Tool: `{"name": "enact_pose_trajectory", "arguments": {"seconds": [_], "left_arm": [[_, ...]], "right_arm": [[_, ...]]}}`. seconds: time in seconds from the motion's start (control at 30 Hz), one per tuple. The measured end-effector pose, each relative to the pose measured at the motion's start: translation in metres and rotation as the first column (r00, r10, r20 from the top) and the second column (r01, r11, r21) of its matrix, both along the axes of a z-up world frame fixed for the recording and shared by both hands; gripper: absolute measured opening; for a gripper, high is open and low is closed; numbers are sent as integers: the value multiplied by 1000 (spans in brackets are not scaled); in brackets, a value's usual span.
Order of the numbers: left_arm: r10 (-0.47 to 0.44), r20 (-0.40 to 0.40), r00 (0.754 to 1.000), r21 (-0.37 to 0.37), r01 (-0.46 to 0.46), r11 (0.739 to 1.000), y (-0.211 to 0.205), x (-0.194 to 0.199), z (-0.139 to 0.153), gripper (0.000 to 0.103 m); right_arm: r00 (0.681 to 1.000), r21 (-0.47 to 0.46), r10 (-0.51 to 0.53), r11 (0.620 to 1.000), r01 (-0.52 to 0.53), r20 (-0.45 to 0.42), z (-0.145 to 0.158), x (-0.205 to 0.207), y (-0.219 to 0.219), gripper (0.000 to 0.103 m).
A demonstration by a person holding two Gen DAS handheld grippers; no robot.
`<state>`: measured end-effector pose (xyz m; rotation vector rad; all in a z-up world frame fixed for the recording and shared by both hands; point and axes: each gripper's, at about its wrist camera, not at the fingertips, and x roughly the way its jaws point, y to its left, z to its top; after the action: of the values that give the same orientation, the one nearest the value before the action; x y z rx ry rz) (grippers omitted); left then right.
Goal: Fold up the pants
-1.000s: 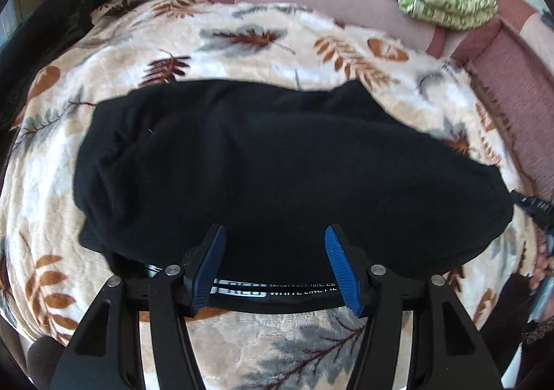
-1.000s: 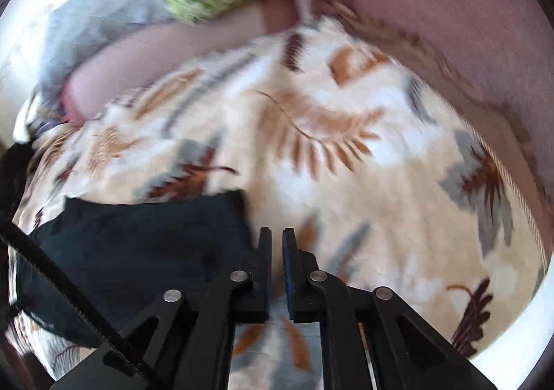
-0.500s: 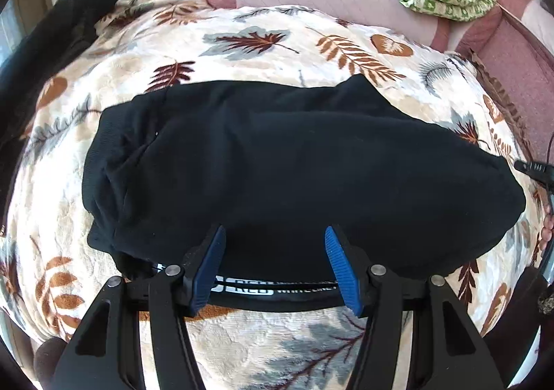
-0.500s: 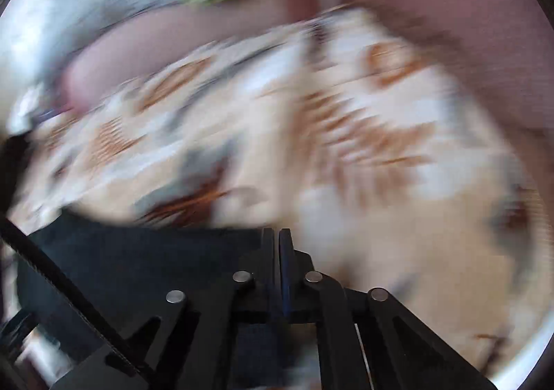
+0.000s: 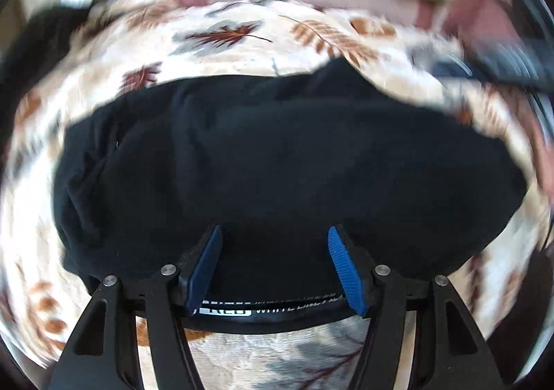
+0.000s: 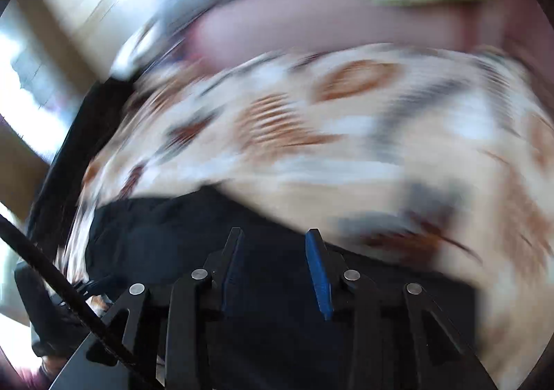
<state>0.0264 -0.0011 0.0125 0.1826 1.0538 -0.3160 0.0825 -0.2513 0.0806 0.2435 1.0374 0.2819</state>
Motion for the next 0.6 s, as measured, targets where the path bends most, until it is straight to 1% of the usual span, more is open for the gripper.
{"name": "enact_pose_trajectory", "arguments": {"seconds": [0.03,0.07,0.13,0.17,0.23,0.27,0.3,0.33,0.37,0.4,0.47,0.5,0.53,0.6], "left_arm": [[-8,2,1000,34,8,999,-4,-3,0,63],[-4,3,1000,40,4,999,-5,-4,0,63],[8,-5,1000,28,-7,1000,-1,-4,-1,63],[7,-2,1000,21,-7,1000,0,-5,-1,63],[7,5,1000,6,-7,1000,4,-6,-2,63],[7,10,1000,1,-7,1000,4,-6,-2,63],[8,15,1000,-4,-7,1000,5,-6,-2,63],[8,22,1000,-7,-8,1000,5,-7,-3,63],[8,28,1000,-8,-8,1000,4,-7,-3,63],[7,34,999,-8,-7,1000,4,-8,-4,63],[7,42,999,-10,-6,1000,5,-9,-4,63],[5,44,999,-9,-5,1000,5,-10,-4,63],[3,47,999,-9,-3,1000,5,-10,-4,63],[0,52,999,-13,1,1000,5,-11,-4,63]], "right_arm": [[999,-24,40,999,-41,-8,-4,12,15,40],[995,-63,94,993,-96,-30,-12,32,38,40],[986,-85,154,984,-158,-58,-23,54,67,40],[984,-90,169,981,-174,-65,-27,55,73,40],[975,-99,206,972,-214,-83,-36,72,89,40],[968,-108,231,964,-242,-102,-40,78,96,32],[961,-121,245,958,-261,-131,-46,83,101,15],[955,-120,256,954,-274,-151,-47,89,104,5],[954,-128,254,953,-275,-161,-48,95,105,4],[957,-155,241,951,-266,-163,-48,101,104,4],[961,-169,214,955,-243,-174,-50,111,105,2],[967,-194,187,956,-220,-175,-53,118,103,2],[969,-211,173,955,-208,-174,-53,122,103,0],[979,-279,116,947,-159,-166,-59,134,99,0]]}}
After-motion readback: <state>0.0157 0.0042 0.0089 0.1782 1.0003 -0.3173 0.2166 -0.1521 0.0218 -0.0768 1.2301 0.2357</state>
